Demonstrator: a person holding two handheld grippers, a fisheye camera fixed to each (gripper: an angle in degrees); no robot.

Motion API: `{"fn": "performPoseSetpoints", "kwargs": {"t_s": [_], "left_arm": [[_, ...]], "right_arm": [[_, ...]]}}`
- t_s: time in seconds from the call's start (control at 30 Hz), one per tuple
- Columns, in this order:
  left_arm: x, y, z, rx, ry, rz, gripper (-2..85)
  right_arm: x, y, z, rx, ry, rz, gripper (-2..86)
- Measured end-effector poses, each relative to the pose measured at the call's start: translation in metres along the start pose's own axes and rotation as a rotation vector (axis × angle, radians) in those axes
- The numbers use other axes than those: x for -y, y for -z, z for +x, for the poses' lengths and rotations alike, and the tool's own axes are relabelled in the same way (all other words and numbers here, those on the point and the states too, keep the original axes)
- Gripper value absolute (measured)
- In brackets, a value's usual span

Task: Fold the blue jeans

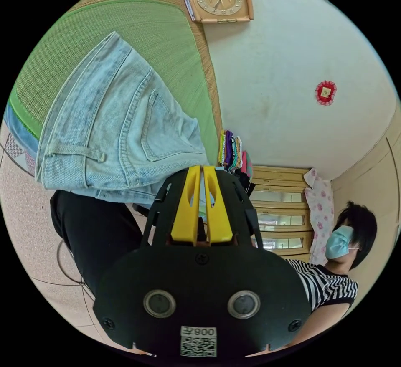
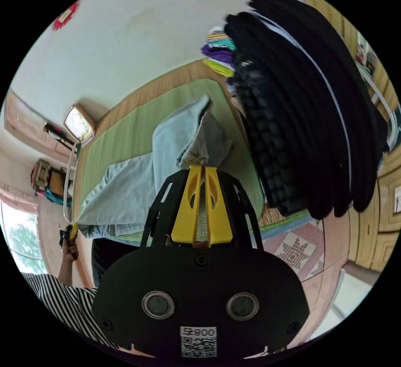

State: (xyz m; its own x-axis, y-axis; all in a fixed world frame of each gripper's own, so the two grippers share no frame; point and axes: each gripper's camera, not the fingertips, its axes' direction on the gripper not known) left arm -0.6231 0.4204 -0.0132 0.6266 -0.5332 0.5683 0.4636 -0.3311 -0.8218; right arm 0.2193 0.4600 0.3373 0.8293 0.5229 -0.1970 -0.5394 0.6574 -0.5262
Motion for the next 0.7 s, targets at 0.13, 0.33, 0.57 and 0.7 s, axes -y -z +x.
{"fn": "performPoseSetpoints", "kwargs": {"t_s": [0.13, 0.33, 0.57, 0.7], "left_arm": [[0.002, 0.012, 0.029, -0.004, -0.071, 0.023, 0.9], [0.009, 0.036, 0.082, 0.049, -0.211, 0.065, 0.8], [0.075, 0.035, 0.143, 0.127, -0.311, 0.049, 0.8], [0.156, 0.010, 0.202, 0.268, -0.314, 0.100, 0.5]], "right_arm": [[-0.014, 0.015, 0.027, 0.002, -0.033, -0.014, 0.7], [-0.004, 0.048, 0.057, 0.195, -0.069, 0.056, 0.8], [0.057, 0.062, 0.045, 0.320, 0.015, 0.061, 0.8], [0.155, 0.070, 0.022, 0.264, 0.031, 0.071, 1.0]]}}
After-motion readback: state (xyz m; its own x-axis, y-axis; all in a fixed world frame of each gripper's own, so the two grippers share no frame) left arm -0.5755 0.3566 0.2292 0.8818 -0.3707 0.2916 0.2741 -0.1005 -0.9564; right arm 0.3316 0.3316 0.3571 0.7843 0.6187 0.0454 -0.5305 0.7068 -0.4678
